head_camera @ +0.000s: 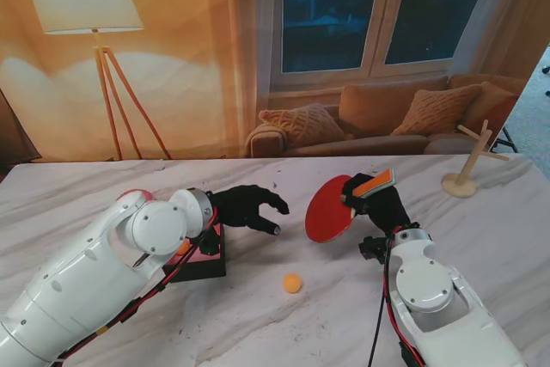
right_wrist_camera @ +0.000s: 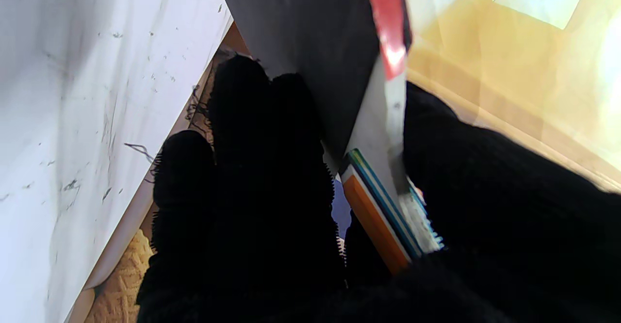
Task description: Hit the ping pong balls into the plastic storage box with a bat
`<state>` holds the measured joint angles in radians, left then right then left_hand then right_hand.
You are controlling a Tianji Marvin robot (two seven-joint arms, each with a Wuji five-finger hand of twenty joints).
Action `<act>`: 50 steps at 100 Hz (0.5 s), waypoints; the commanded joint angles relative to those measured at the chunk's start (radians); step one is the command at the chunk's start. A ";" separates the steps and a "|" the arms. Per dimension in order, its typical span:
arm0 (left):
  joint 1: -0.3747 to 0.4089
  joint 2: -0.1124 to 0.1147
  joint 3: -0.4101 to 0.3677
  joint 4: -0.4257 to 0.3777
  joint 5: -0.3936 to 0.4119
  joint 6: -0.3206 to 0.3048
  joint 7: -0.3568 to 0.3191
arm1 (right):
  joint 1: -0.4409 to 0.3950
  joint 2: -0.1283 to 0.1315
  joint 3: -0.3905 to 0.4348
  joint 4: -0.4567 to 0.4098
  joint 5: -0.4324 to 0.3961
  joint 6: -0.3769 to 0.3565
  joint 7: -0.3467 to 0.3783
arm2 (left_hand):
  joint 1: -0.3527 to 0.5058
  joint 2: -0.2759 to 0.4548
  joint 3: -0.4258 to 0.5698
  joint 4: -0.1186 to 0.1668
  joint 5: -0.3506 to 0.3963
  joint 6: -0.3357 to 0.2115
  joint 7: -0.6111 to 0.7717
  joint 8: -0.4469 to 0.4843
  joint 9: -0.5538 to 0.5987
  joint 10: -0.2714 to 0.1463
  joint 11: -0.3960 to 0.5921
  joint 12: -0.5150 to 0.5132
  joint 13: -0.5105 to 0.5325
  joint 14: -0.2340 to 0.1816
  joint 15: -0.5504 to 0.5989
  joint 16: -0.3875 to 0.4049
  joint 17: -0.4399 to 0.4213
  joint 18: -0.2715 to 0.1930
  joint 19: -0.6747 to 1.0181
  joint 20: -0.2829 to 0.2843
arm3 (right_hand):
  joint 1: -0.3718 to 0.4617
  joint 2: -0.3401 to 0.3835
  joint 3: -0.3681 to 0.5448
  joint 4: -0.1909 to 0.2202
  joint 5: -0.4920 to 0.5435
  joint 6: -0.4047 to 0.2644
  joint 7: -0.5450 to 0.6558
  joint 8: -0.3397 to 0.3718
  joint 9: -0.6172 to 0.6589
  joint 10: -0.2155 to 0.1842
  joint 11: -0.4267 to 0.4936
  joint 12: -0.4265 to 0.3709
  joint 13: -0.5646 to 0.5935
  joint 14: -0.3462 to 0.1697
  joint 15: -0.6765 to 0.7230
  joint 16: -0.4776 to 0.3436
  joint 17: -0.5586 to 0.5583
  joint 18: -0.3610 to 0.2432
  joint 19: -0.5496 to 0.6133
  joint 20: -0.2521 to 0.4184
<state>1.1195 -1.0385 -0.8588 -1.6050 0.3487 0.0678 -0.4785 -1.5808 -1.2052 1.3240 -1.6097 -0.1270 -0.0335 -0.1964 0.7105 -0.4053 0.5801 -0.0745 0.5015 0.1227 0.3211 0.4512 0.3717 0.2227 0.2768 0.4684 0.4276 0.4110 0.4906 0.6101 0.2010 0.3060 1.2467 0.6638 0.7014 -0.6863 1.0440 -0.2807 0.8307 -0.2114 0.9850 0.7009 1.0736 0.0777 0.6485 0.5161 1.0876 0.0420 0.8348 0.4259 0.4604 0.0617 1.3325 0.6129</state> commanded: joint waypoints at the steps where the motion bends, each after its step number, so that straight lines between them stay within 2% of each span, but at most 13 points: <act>1: 0.006 -0.010 0.017 0.017 -0.010 -0.013 -0.016 | -0.012 0.006 0.013 -0.005 -0.008 -0.004 0.008 | -0.018 0.018 -0.035 0.019 -0.041 0.004 -0.019 -0.012 -0.072 -0.014 -0.034 -0.044 -0.067 0.075 -0.044 -0.030 -0.024 -0.015 -0.022 0.019 | 0.150 0.087 0.178 0.035 0.221 -0.002 0.136 0.055 0.052 -0.219 0.028 -0.014 -0.067 -0.081 -0.029 -0.008 -0.013 -0.022 0.014 0.014; 8: 0.003 -0.011 0.038 0.028 -0.021 -0.023 -0.016 | -0.021 0.006 0.025 -0.007 -0.015 -0.010 0.003 | -0.017 0.021 -0.042 0.021 -0.058 -0.007 -0.034 -0.015 -0.109 -0.016 -0.057 -0.064 -0.105 0.086 -0.072 -0.047 -0.041 0.001 -0.050 0.012 | 0.150 0.087 0.180 0.036 0.221 -0.002 0.136 0.054 0.054 -0.222 0.029 -0.014 -0.067 -0.080 -0.029 -0.009 -0.013 -0.022 0.014 0.014; 13: 0.000 -0.012 0.053 0.036 -0.029 -0.031 -0.017 | -0.026 0.006 0.034 -0.006 -0.020 -0.014 -0.001 | -0.013 0.023 -0.051 0.023 -0.058 -0.015 -0.040 -0.015 -0.135 -0.029 -0.068 -0.078 -0.183 0.091 -0.133 -0.087 -0.088 0.031 -0.123 -0.015 | 0.150 0.087 0.179 0.035 0.221 -0.002 0.137 0.053 0.054 -0.223 0.029 -0.014 -0.067 -0.079 -0.028 -0.010 -0.013 -0.022 0.014 0.014; 23: -0.009 -0.014 0.085 0.057 -0.049 -0.047 -0.016 | -0.037 0.006 0.051 -0.005 -0.032 -0.020 -0.009 | -0.011 0.020 -0.052 0.024 -0.012 -0.029 -0.024 -0.008 -0.125 -0.050 -0.068 -0.080 -0.250 0.082 -0.192 -0.122 -0.146 0.064 -0.207 -0.039 | 0.150 0.087 0.179 0.035 0.221 -0.002 0.138 0.050 0.052 -0.218 0.029 -0.014 -0.068 -0.079 -0.027 -0.011 -0.013 -0.022 0.015 0.013; 32: -0.027 -0.014 0.123 0.080 -0.076 -0.061 -0.030 | -0.046 0.007 0.065 -0.004 -0.041 -0.025 -0.014 | -0.011 0.021 -0.051 0.023 0.010 -0.035 -0.017 -0.006 -0.145 -0.059 -0.075 -0.082 -0.239 0.076 -0.190 -0.120 -0.136 0.076 -0.207 -0.033 | 0.150 0.086 0.180 0.035 0.221 -0.001 0.139 0.047 0.053 -0.218 0.029 -0.015 -0.068 -0.079 -0.026 -0.012 -0.013 -0.022 0.016 0.013; 43: -0.052 -0.013 0.168 0.106 -0.099 -0.079 -0.049 | -0.054 0.007 0.076 -0.001 -0.048 -0.032 -0.019 | -0.006 0.021 -0.043 0.024 -0.015 -0.037 -0.037 -0.022 -0.200 -0.070 -0.071 -0.075 -0.213 0.073 -0.142 -0.069 -0.105 0.074 -0.161 0.006 | 0.149 0.088 0.180 0.035 0.221 -0.001 0.140 0.045 0.054 -0.223 0.030 -0.014 -0.068 -0.080 -0.025 -0.013 -0.014 -0.021 0.016 0.012; 50: -0.064 -0.013 0.192 0.121 -0.107 -0.097 -0.054 | -0.056 0.005 0.077 0.000 -0.048 -0.031 -0.027 | -0.007 0.021 -0.035 0.023 -0.041 -0.035 -0.057 -0.038 -0.208 -0.068 -0.080 -0.067 -0.164 0.074 -0.071 -0.009 -0.063 0.048 -0.093 0.038 | 0.150 0.087 0.179 0.035 0.221 -0.001 0.140 0.044 0.053 -0.217 0.030 -0.015 -0.068 -0.079 -0.025 -0.013 -0.014 -0.022 0.016 0.012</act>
<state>1.0554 -1.0439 -0.6745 -1.4955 0.2410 -0.0135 -0.5132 -1.6321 -1.2004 1.3988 -1.6118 -0.1758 -0.0679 -0.2247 0.7105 -0.3834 0.5557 -0.0733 0.4746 0.1199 0.2873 0.4332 0.2003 0.1731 0.2055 0.4000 0.2203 0.4705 0.3607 0.5484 0.0955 0.3710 1.0863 0.6603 0.7014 -0.6969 1.0475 -0.2807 0.8386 -0.2092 0.9795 0.7009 1.0782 0.0777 0.6485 0.5132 1.0876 0.0438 0.8348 0.4259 0.4600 0.0617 1.3325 0.6129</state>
